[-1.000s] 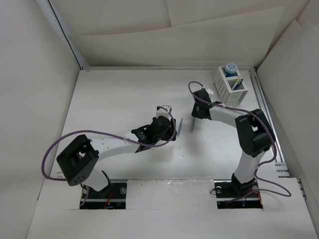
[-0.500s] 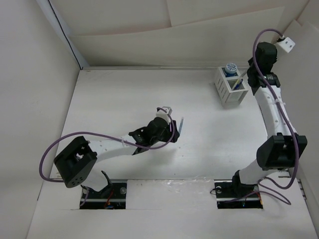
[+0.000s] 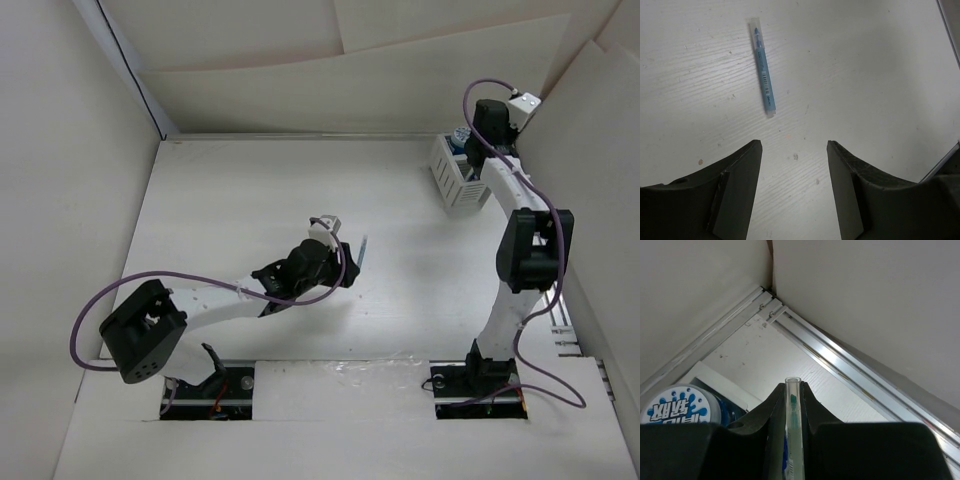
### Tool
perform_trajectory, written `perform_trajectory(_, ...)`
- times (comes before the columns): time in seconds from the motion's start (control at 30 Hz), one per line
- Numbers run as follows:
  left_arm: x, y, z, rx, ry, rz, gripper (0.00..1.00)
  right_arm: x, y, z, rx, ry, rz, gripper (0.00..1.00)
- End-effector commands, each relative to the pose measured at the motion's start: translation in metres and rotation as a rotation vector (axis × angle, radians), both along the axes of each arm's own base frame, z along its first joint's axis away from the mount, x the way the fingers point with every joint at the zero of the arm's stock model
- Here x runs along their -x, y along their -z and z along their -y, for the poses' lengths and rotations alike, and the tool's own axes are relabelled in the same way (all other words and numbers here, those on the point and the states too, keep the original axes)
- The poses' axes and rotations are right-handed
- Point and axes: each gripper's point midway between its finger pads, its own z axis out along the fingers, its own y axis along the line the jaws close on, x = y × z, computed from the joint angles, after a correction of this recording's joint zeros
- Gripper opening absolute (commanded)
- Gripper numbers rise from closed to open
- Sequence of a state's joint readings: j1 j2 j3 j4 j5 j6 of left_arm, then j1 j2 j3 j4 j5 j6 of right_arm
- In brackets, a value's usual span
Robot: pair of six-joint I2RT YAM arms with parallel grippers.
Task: Sort the stationery into containers
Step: Place the pen in the storage box.
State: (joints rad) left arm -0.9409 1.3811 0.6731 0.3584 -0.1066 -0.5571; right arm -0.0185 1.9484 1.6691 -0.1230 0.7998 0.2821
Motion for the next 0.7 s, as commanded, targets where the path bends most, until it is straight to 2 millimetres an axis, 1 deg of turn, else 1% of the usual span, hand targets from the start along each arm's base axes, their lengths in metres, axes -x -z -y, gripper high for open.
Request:
perform_trajectory(0.0, -0.006, -0.012, 0.006, 0.029, 0.009, 0.041, 0.51, -0.009, -0.041, 0.006, 0.052, 0.051, 0.127, 0.00)
perform_trajectory(0.03, -0.006, -0.008, 0.006, 0.021, 0.009, 0.036, 0.51, -0.010, -0.043, 0.006, 0.052, 0.051, 0.138, 0.00)
perform_trajectory(0.07, -0.008, -0.014, 0.009, 0.036, 0.009, 0.047, 0.51, -0.012, -0.039, 0.002, 0.061, 0.047, 0.129, 0.00)
perform_trajectory(0.13, -0.008, -0.011, 0.009, 0.023, 0.013, 0.047, 0.51, -0.014, -0.046, -0.001, 0.074, 0.055, 0.155, 0.00)
perform_trajectory(0.17, -0.009, -0.007, 0.009, 0.016, 0.013, 0.042, 0.51, -0.014, -0.042, 0.001, 0.086, 0.067, 0.143, 0.00)
perform_trajectory(0.2, -0.010, -0.012, 0.011, 0.024, 0.013, 0.048, 0.51, -0.017, -0.039, -0.004, 0.088, 0.066, 0.147, 0.00)
perform_trajectory(0.23, -0.009, -0.007, 0.012, 0.017, 0.021, 0.037, 0.51, -0.016, -0.041, -0.002, 0.098, 0.074, 0.148, 0.00)
perform_trajectory(0.27, -0.009, -0.003, 0.012, 0.009, 0.021, 0.032, 0.51, -0.019, -0.038, -0.008, 0.097, 0.064, 0.149, 0.00)
perform_trajectory(0.3, -0.009, -0.003, 0.012, 0.009, 0.021, 0.032, 0.51, -0.019, -0.033, -0.007, 0.108, 0.072, 0.129, 0.00)
perform_trajectory(0.33, -0.009, -0.003, 0.012, 0.009, 0.021, 0.032, 0.51, -0.021, -0.034, -0.012, 0.107, 0.064, 0.138, 0.00)
perform_trajectory(0.37, -0.010, -0.005, 0.013, 0.018, 0.021, 0.038, 0.51, -0.019, -0.031, -0.011, 0.110, 0.072, 0.129, 0.00)
perform_trajectory(0.4, -0.010, -0.005, 0.013, 0.018, 0.021, 0.038, 0.51, -0.020, -0.021, -0.016, 0.111, 0.062, 0.108, 0.00)
perform_trajectory(0.43, -0.010, -0.005, 0.013, 0.018, 0.021, 0.038, 0.51, -0.021, -0.022, -0.016, 0.111, 0.062, 0.117, 0.00)
perform_trajectory(0.47, -0.013, -0.005, 0.010, 0.018, 0.010, 0.038, 0.51, -0.018, -0.017, -0.019, 0.123, 0.068, 0.095, 0.00)
perform_trajectory(0.5, -0.012, -0.005, 0.011, 0.020, 0.018, 0.035, 0.51, -0.017, -0.012, -0.026, 0.126, 0.064, 0.089, 0.01)
perform_trajectory(0.53, -0.013, -0.007, 0.012, 0.028, 0.019, 0.041, 0.51, -0.017, -0.014, -0.031, 0.132, 0.060, 0.096, 0.01)
perform_trajectory(0.57, -0.013, -0.007, 0.012, 0.028, 0.019, 0.041, 0.51, -0.014, -0.008, -0.030, 0.137, 0.070, 0.081, 0.02)
perform_trajectory(0.6, -0.011, -0.007, 0.010, 0.028, 0.019, 0.041, 0.51, -0.015, -0.008, -0.035, 0.136, 0.061, 0.081, 0.02)
perform_trajectory(0.63, -0.011, -0.007, 0.010, 0.028, 0.019, 0.041, 0.51, -0.014, -0.004, -0.035, 0.138, 0.061, 0.071, 0.04)
perform_trajectory(0.67, -0.010, -0.007, 0.009, 0.028, 0.019, 0.041, 0.51, -0.013, 0.001, -0.035, 0.139, 0.060, 0.060, 0.11)
